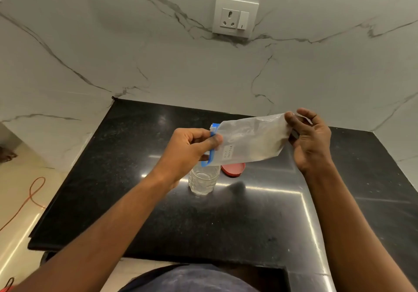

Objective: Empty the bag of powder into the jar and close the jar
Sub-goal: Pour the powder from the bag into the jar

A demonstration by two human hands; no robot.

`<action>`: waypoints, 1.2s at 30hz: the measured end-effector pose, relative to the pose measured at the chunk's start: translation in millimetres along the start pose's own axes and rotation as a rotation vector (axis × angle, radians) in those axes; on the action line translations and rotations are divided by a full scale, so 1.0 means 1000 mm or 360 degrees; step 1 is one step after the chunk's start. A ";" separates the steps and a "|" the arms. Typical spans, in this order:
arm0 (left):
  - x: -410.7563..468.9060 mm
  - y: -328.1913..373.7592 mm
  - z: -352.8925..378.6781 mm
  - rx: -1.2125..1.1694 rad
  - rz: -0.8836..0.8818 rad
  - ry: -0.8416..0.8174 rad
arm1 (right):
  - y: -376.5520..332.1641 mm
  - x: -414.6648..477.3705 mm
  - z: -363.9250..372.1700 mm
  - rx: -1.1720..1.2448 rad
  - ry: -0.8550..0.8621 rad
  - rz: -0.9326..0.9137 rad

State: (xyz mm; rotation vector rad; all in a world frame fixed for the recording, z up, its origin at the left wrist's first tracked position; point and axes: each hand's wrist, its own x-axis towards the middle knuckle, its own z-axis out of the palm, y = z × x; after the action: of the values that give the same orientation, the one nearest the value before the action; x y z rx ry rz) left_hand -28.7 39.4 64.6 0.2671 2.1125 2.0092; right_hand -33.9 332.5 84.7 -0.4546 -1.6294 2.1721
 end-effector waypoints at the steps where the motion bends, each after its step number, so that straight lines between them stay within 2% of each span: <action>1: -0.001 -0.004 -0.003 0.0000 -0.0020 0.0025 | -0.001 -0.002 0.000 -0.0017 -0.0028 -0.0034; 10: -0.007 -0.023 -0.023 -0.0027 -0.0083 0.0085 | -0.010 -0.013 0.009 -0.0299 -0.0358 -0.0243; 26: -0.010 -0.034 -0.030 -0.0167 -0.0145 0.0126 | -0.024 -0.015 0.027 -0.0655 -0.0409 -0.0479; 36: -0.008 -0.036 -0.032 -0.0166 -0.0200 0.0146 | -0.024 -0.016 0.033 -0.0645 -0.0395 -0.0482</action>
State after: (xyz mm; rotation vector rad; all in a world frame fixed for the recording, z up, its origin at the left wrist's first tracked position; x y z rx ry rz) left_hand -29.1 4.3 30.7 0.0252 2.0132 2.0857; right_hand -32.8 303.5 117.2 -0.0357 -2.1281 1.7313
